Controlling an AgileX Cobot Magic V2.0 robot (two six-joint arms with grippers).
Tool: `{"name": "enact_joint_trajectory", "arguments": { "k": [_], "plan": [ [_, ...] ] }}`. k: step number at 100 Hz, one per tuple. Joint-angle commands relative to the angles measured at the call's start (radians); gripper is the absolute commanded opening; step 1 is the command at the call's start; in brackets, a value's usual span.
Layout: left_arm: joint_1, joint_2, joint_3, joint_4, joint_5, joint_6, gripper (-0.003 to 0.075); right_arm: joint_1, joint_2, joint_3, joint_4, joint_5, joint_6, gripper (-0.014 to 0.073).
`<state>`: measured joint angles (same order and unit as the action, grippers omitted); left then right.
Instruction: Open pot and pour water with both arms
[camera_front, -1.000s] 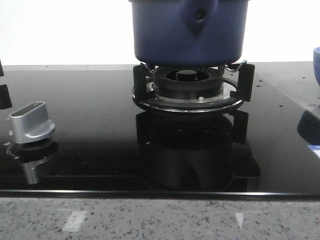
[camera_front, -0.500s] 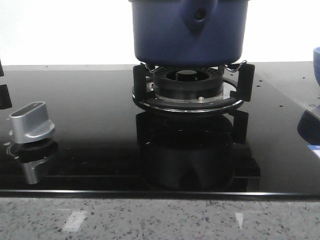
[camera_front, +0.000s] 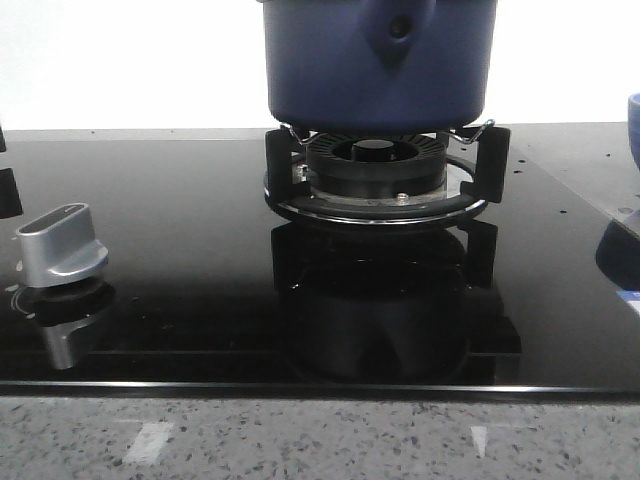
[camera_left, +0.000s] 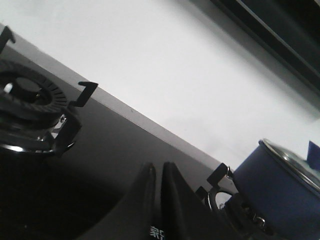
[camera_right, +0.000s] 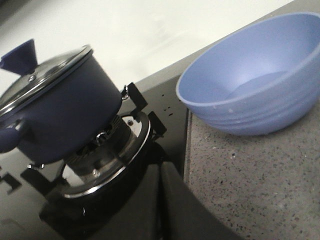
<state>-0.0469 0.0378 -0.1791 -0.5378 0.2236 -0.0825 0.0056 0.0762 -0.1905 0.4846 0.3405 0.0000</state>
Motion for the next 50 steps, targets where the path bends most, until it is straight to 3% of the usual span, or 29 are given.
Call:
{"name": "enact_joint_trajectory", "arguments": {
  "k": [1, 17, 34, 44, 50],
  "plan": [
    [-0.009, 0.085, -0.142, 0.029, 0.045, 0.099, -0.0020, -0.003, 0.107, -0.122, -0.064, 0.023, -0.037, -0.0048],
    [-0.009, 0.225, -0.308, -0.066, 0.123, 0.298, -0.0020, 0.004, 0.281, -0.309, -0.069, 0.150, -0.170, -0.0048],
    [-0.045, 0.329, -0.416, -0.216, 0.158, 0.503, -0.0015, 0.062, 0.374, -0.420, -0.069, 0.141, -0.265, -0.0043],
    [-0.116, 0.385, -0.445, -0.352, 0.178, 0.676, 0.0049, 0.104, 0.396, -0.451, -0.071, 0.133, -0.330, -0.0008],
    [-0.154, 0.420, -0.464, -0.413, 0.192, 0.756, 0.0114, 0.120, 0.401, -0.460, -0.071, 0.127, -0.345, 0.0078]
  ]
}}
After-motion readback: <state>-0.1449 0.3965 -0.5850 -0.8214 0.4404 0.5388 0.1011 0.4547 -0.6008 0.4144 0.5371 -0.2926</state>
